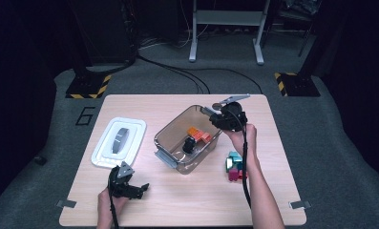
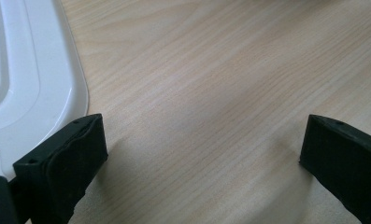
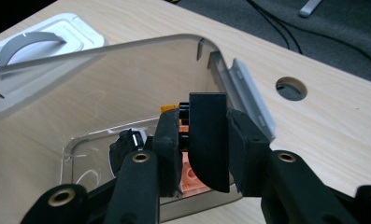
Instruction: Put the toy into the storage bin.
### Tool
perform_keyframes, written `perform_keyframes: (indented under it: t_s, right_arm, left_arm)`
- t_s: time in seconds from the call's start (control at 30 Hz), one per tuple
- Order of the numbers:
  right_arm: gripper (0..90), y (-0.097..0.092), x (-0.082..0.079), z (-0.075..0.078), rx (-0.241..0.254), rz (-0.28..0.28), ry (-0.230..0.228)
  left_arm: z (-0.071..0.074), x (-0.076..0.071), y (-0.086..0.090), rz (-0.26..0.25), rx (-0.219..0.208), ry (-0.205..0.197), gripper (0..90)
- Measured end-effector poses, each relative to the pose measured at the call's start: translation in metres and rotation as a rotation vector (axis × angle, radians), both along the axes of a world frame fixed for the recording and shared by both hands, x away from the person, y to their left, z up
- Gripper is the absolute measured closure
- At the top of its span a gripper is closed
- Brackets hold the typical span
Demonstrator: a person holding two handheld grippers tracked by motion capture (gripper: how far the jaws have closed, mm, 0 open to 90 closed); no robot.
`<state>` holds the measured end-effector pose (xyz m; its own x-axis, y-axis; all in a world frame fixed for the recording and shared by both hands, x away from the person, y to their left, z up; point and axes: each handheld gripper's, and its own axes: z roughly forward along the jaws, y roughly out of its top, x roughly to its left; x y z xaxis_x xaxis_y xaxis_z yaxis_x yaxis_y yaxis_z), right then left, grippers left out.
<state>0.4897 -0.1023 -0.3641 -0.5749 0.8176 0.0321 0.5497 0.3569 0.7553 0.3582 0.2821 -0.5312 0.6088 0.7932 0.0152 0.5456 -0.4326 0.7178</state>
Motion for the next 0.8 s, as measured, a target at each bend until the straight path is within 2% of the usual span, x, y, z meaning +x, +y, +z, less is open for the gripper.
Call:
perform_keyframes:
  t_s: [0.03, 0.37, 0.8]
  right_arm:
    - [66.8, 0.002, 0.001, -0.003, -0.005, 0.005, 0.017]
    - [66.7, 0.008, 0.002, -0.012, -0.007, 0.016, 0.054]
    - [66.3, 0.009, 0.003, -0.021, -0.006, 0.034, 0.083]
  left_arm:
    - [0.001, 0.0, 0.0, -0.003, 0.003, 0.007, 0.6]
    - [0.001, 0.0, 0.001, -0.006, 0.004, 0.006, 0.6]
    - [0.0, 0.0, 0.0, -0.001, -0.004, 0.011, 0.7]
